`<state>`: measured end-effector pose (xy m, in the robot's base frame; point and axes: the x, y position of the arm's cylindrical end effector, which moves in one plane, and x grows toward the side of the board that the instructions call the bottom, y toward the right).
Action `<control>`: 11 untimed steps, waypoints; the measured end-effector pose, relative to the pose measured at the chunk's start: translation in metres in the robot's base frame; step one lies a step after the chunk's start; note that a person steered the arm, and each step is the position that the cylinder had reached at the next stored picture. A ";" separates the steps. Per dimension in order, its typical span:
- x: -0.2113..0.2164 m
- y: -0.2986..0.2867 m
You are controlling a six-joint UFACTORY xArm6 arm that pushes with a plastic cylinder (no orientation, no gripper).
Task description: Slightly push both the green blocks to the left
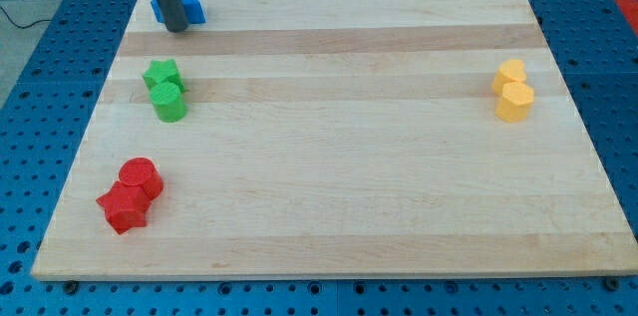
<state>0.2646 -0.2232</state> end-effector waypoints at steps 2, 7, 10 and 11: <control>0.027 0.048; 0.223 -0.019; 0.182 -0.032; 0.187 0.017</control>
<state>0.4517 -0.2066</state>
